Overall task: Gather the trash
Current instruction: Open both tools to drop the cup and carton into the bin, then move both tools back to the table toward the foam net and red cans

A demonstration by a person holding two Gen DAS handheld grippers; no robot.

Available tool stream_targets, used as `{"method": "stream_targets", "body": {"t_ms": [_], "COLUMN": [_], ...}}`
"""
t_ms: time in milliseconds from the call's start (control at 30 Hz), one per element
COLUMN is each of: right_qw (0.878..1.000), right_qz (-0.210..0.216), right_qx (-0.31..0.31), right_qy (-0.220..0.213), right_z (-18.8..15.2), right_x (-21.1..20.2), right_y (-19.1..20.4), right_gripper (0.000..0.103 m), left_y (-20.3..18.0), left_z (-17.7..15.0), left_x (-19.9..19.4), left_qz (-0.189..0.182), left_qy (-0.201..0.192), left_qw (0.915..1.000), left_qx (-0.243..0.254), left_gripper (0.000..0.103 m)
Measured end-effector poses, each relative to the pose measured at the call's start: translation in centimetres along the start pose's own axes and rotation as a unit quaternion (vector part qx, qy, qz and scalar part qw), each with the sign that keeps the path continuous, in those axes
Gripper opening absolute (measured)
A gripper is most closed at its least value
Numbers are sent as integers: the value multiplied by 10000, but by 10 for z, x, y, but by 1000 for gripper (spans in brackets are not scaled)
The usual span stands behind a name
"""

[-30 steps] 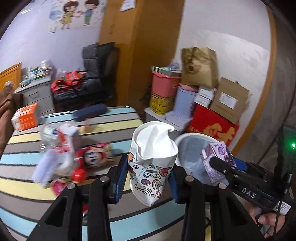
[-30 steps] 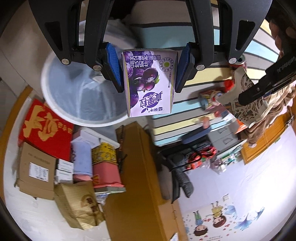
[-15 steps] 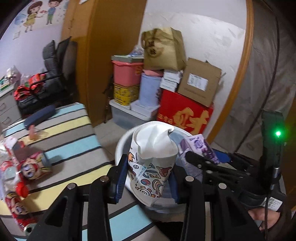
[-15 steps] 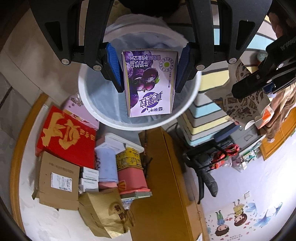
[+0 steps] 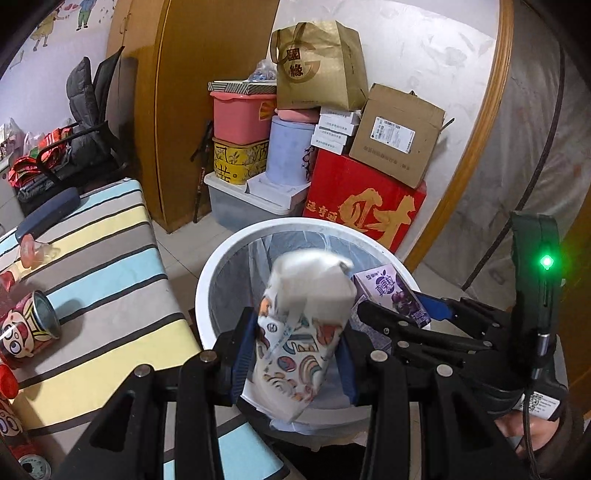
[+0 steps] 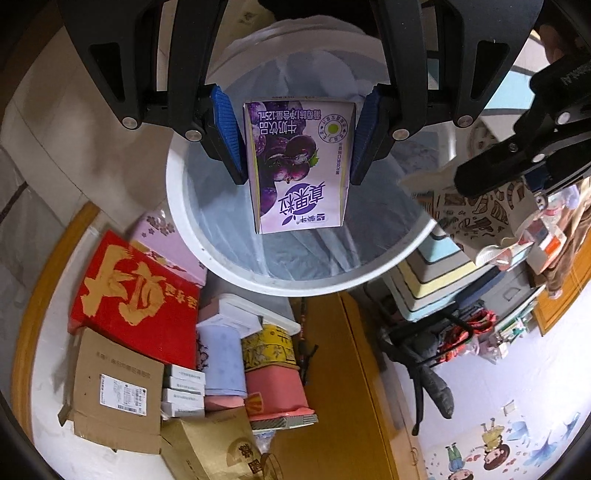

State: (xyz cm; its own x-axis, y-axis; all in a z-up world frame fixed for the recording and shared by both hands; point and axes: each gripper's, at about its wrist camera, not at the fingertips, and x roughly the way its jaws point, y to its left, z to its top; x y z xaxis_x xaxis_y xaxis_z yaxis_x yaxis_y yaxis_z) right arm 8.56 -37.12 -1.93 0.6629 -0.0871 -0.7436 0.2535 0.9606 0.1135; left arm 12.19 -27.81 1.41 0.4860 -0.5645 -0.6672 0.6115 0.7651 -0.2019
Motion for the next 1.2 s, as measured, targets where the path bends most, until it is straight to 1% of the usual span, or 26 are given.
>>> {"method": "stream_targets", "body": {"t_ms": [33, 67, 100, 233, 400, 633, 767, 900, 1000, 1133, 1200], "right_qw": [10000, 10000, 9999, 9999, 9998, 9995, 9993, 9989, 9982, 9967, 9960], "right_qz": [10, 19, 15, -30, -59, 42, 97, 160, 287, 499, 586], "right_qx": [24, 51, 69, 99, 166, 148, 86, 27, -44, -219, -298], "right_qy": [33, 69, 87, 36, -81, -275, -354, -441, -519, -602, -609], "right_z": [0, -1, 0, -1, 0, 0, -2, -4, -5, -8, -10], "right_x": [1, 2, 4, 2, -5, -16, -21, -27, -33, -38, -39], "right_y": [-1, -2, -4, -3, -2, 11, 22, 35, 46, 65, 76], "right_gripper": [57, 57, 57, 62, 62, 62, 62, 62, 62, 62, 62], "left_y": [0, 1, 2, 6, 12, 24, 34, 47, 61, 81, 93], "left_z": [0, 0, -1, -1, -2, -9, -15, -22, -30, -40, -46], "left_x": [0, -1, -2, -3, -12, -34, -49, -69, -85, -108, -121], "left_qz": [8, 41, 64, 23, 16, 159, 258, 398, 508, 777, 824], "left_qy": [-9, -26, -53, -55, -91, -245, -309, -466, -574, -760, -836], "left_qw": [10000, 10000, 10000, 9999, 9997, 9990, 9984, 9968, 9951, 9913, 9897], "left_qx": [-4, -10, -27, -132, -206, -339, -406, -505, -628, -743, -823], "left_gripper": [49, 63, 66, 66, 66, 66, 66, 66, 66, 66, 67]}}
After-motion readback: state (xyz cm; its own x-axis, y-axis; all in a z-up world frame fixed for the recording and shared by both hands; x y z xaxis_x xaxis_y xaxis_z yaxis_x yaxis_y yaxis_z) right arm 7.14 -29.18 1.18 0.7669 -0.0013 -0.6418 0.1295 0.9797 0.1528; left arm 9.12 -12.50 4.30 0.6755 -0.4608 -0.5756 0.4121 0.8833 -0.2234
